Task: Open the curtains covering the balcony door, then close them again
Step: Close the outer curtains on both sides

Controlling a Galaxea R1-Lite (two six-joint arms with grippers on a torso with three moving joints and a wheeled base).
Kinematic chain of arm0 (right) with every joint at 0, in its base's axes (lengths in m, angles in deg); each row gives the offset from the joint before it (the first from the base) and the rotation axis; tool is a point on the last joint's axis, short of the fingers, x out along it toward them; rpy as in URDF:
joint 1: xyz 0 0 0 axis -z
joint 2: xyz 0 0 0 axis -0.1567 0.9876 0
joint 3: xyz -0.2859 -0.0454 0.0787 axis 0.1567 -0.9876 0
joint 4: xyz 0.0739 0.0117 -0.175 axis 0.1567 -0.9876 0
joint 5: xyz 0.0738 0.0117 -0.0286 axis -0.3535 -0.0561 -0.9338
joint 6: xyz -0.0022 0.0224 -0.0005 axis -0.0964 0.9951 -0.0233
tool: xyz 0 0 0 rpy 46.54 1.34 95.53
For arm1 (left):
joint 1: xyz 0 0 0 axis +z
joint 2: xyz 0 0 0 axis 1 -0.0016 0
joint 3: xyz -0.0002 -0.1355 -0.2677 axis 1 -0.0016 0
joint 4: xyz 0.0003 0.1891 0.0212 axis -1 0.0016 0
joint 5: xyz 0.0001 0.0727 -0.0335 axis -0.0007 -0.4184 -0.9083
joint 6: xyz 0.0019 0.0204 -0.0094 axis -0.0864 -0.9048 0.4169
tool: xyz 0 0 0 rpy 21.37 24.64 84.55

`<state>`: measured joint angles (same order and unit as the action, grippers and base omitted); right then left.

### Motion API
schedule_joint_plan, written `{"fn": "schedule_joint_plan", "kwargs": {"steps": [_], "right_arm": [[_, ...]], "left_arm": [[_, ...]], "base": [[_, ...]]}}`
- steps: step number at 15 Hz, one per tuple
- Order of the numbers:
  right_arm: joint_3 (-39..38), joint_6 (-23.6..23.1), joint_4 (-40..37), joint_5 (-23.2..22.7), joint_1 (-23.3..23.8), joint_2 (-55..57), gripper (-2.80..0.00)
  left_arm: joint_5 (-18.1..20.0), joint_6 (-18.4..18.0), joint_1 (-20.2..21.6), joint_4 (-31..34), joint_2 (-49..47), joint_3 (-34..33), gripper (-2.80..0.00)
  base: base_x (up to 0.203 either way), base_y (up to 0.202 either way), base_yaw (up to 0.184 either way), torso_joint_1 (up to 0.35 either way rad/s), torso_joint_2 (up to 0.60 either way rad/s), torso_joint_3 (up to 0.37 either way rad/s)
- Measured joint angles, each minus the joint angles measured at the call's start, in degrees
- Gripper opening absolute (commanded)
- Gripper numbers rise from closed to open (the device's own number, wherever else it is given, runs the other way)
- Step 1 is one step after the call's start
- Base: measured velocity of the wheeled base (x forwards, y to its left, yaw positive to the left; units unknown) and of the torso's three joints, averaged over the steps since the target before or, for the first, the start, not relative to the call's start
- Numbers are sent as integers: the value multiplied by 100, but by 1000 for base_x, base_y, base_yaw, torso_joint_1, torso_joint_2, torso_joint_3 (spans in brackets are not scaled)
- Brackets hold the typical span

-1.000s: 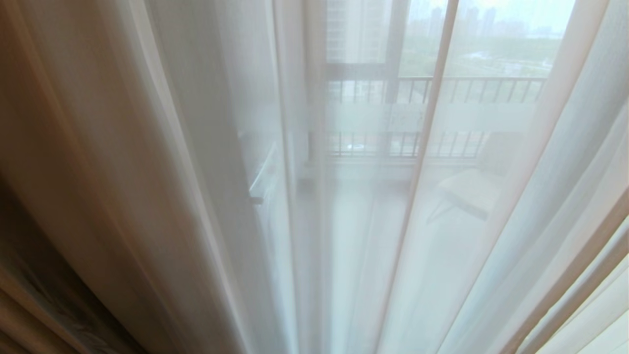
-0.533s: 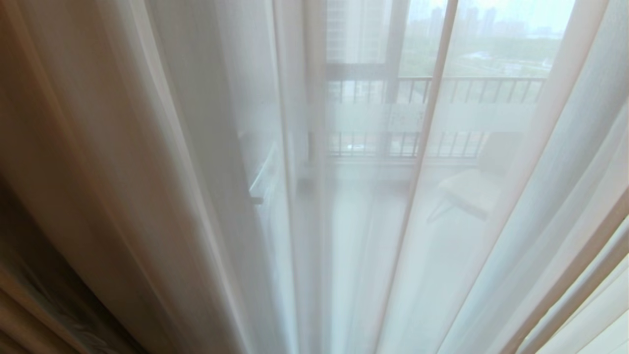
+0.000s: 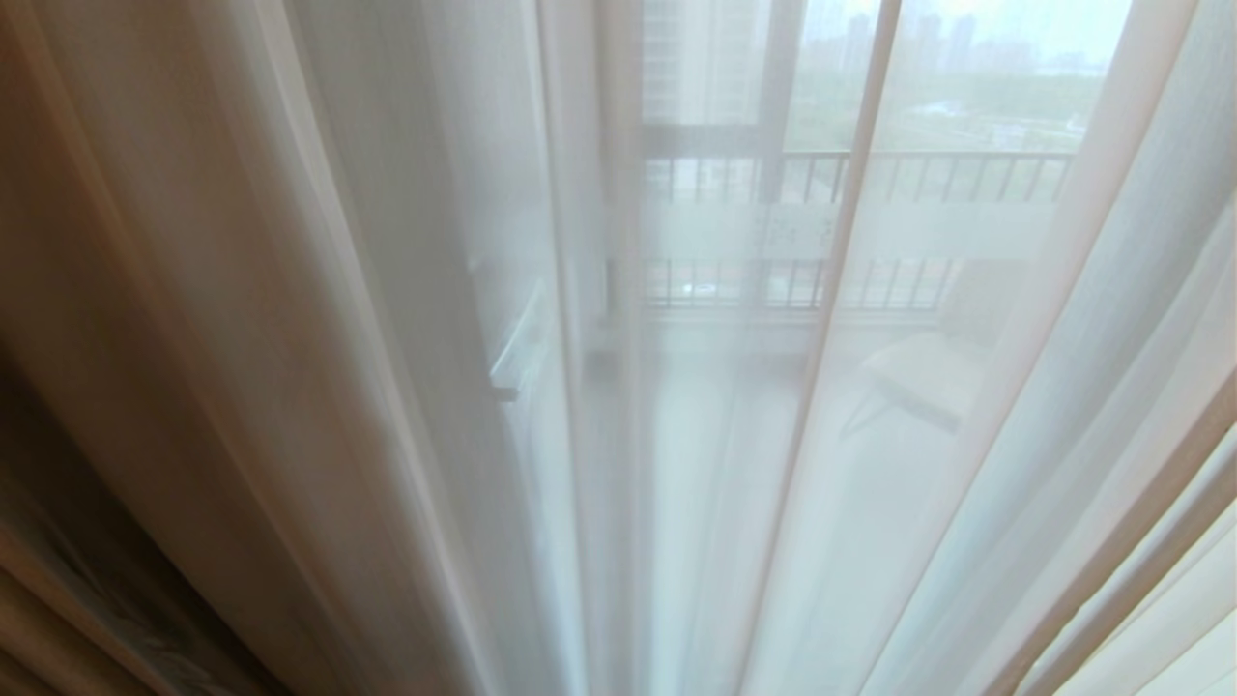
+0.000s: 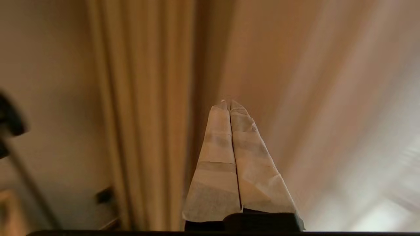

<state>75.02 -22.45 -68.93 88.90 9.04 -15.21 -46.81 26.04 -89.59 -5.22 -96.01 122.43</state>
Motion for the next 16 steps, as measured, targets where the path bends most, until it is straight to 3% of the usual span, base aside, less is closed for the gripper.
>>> {"fn": "schedule_joint_plan", "kwargs": {"steps": [2, 4, 7, 12, 13, 16], "right_arm": [[0, -2, 0, 0, 0, 0, -280], [0, -2, 0, 0, 0, 0, -280], [0, 0, 0, -1, 0, 0, -280], [0, -2, -2, -2, 0, 0, -280], [0, 0, -2, 0, 0, 0, -280], [0, 0, -2, 1, -2, 0, -280]], "left_arm": [[-889, 0, 108, 2, -575, 313, -280], [-1241, -1, 605, 0, -1147, 643, -280], [-960, -13, 1799, -2, -2020, 1223, -280], [48, -20, 3440, -46, -3326, 2105, -280], [270, -20, 3692, -91, -3541, 2228, 0], [832, -1, 4159, -134, -4053, 2380, 0]], "base": [[0, 0, 0, 0, 0, 0], [0, 0, 0, 0, 0, 0], [0, 0, 0, 0, 0, 0], [0, 0, 0, 0, 0, 0], [0, 0, 0, 0, 0, 0], [0, 0, 0, 0, 0, 0]]}}
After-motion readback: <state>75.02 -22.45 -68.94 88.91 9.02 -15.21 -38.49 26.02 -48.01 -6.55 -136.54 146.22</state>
